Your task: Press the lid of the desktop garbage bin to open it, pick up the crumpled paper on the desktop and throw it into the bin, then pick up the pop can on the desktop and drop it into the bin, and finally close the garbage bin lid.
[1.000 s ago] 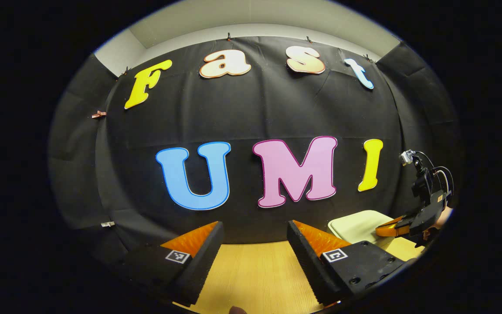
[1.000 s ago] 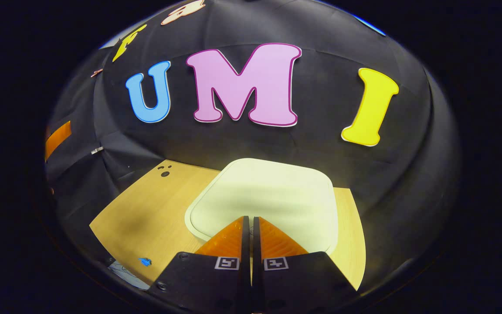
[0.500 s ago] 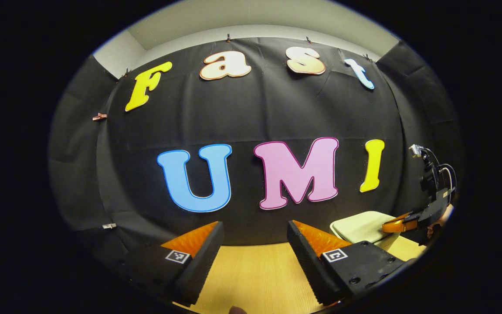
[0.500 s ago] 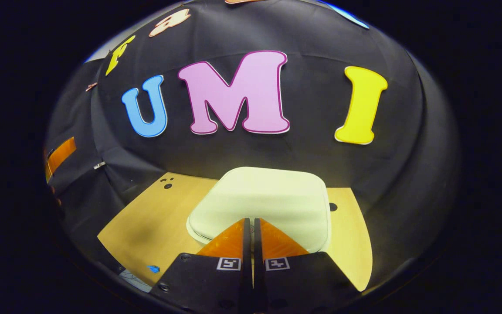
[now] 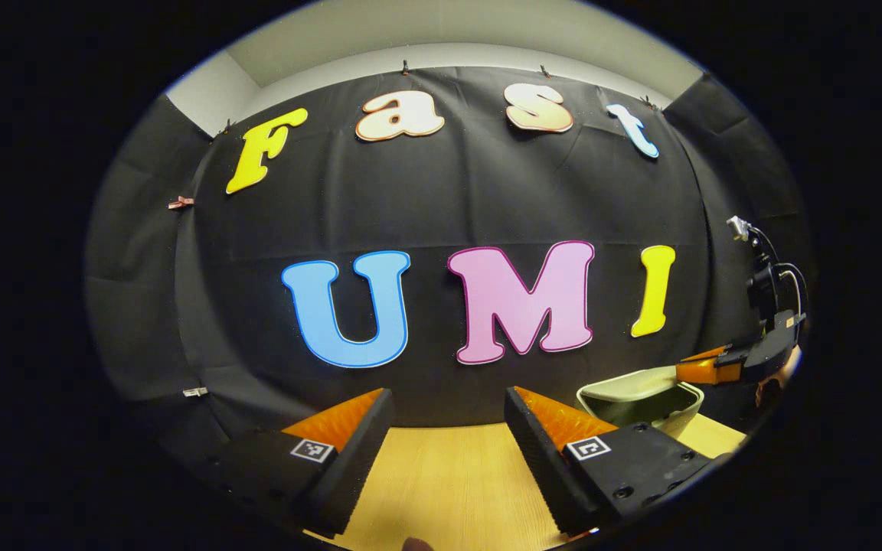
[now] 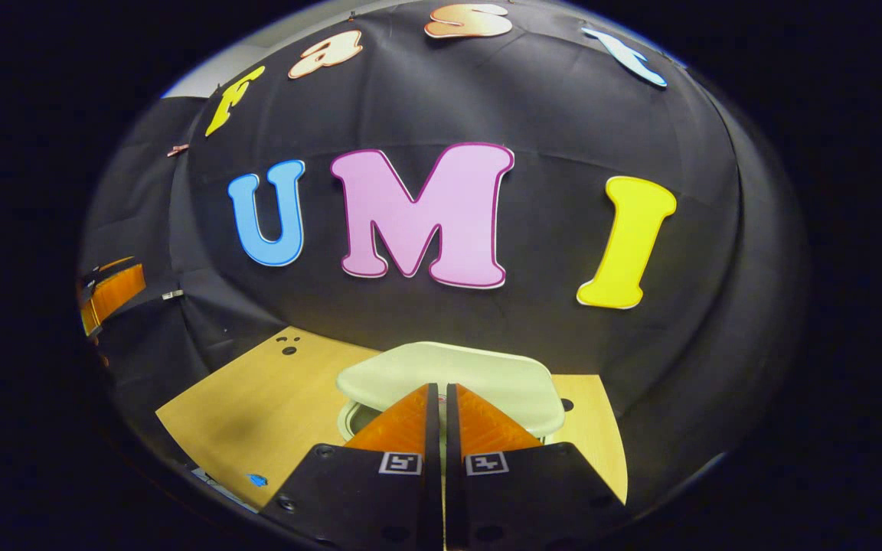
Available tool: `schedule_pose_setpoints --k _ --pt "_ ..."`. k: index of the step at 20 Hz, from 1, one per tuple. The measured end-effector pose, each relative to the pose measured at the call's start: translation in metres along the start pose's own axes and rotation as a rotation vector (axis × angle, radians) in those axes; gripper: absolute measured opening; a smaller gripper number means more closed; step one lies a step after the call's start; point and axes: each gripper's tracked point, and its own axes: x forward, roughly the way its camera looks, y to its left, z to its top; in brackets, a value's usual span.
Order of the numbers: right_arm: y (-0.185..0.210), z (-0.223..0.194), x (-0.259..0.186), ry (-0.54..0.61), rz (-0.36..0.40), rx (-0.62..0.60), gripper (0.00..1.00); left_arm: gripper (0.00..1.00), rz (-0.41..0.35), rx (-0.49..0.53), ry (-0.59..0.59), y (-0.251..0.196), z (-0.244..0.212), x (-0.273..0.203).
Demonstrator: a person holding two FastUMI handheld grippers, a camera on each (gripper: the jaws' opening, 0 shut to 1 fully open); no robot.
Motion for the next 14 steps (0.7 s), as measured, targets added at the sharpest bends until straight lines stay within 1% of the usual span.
schedule_pose_setpoints --k 8,10,12,13,14 --pt "0.000 0.023 -0.022 -0.089 -0.023 -0.069 0.05 0.94 0.008 -0.013 -0.001 0.000 0.000 -0.010" --pt "0.001 0.024 -0.027 -0.097 -0.020 -0.070 0.07 0.94 0.007 -0.024 0.005 -0.001 -0.003 -0.012" --pt "0.005 0.026 -0.031 -0.104 -0.011 -0.073 0.17 0.95 0.009 -0.027 0.009 0.000 -0.004 -0.016" --pt "0.005 0.027 -0.034 -0.108 -0.012 -0.077 0.24 0.95 0.010 -0.024 0.010 0.000 -0.004 -0.017" --pt "0.008 0.028 -0.037 -0.115 -0.008 -0.079 0.24 0.95 0.012 -0.020 0.011 0.001 -0.006 -0.018"
